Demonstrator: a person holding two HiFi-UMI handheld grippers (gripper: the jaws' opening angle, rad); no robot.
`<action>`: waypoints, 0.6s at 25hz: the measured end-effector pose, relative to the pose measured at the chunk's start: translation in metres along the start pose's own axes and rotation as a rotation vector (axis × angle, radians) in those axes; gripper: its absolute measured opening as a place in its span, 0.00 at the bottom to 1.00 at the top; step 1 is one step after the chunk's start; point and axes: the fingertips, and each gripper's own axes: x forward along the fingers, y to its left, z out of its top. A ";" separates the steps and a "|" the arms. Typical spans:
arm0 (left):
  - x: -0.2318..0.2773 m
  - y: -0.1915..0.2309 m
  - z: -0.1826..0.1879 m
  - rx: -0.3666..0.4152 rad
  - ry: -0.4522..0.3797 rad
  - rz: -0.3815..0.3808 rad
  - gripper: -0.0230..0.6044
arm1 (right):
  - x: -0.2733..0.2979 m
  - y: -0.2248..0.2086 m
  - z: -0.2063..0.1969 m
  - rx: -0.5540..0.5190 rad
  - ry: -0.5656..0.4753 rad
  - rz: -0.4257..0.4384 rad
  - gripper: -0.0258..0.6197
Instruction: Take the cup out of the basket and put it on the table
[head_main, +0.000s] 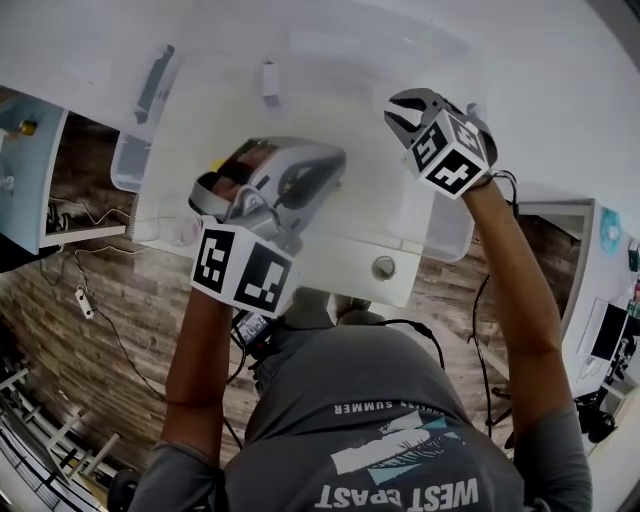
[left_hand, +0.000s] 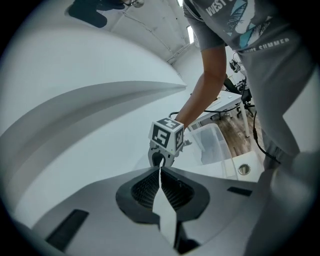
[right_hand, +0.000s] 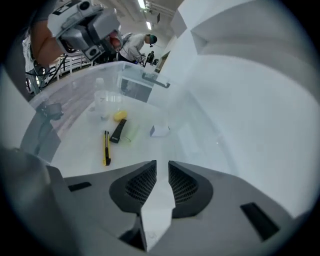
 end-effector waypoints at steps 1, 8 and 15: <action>0.001 0.002 -0.003 -0.003 -0.003 -0.004 0.06 | 0.011 -0.004 -0.004 0.005 0.027 0.009 0.15; 0.000 0.020 -0.016 -0.039 -0.030 -0.002 0.06 | 0.090 -0.013 -0.043 0.045 0.236 0.104 0.17; -0.003 0.034 -0.025 -0.056 -0.047 0.009 0.06 | 0.141 -0.007 -0.093 0.073 0.409 0.178 0.19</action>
